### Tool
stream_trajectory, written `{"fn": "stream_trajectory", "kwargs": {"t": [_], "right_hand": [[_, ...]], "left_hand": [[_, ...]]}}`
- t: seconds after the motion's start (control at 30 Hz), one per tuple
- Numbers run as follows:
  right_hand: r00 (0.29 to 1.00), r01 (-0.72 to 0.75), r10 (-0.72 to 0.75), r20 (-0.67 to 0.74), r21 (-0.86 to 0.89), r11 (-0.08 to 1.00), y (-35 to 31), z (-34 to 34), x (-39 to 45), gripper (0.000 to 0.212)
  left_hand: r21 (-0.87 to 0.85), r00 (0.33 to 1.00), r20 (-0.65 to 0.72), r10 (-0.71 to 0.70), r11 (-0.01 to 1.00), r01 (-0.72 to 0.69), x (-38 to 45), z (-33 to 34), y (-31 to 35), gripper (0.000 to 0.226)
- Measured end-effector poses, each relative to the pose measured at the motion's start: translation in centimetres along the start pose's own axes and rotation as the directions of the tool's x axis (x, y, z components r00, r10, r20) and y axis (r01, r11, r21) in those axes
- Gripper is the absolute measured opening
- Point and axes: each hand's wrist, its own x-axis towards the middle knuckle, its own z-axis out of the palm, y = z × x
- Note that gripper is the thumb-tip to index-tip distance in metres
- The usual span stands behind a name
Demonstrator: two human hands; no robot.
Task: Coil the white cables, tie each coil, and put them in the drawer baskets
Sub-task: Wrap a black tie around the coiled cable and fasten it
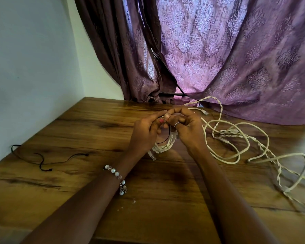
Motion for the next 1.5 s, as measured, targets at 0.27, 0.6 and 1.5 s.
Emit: {"fn": "stream_trajectory", "kwargs": {"t": [0.27,0.6,1.5], "right_hand": [[0.999,0.013,-0.019,-0.044,-0.126,0.992,-0.6,-0.7,-0.5,0.024],[0.982,0.004,0.025,-0.188,0.154,0.988,0.2,-0.4,-0.4,0.012],[0.992,0.103,-0.119,-0.047,-0.262,0.96,0.4,-0.2,-0.4,0.005]], "left_hand": [[-0.191,0.967,0.195,-0.162,0.961,0.2,0.2,0.4,0.8,0.023],[-0.377,0.912,0.299,-0.281,0.843,0.383,0.1,0.2,1.9,0.025],[-0.113,0.911,0.195,-0.364,0.914,0.389,0.0,-0.3,2.3,0.022]]}}
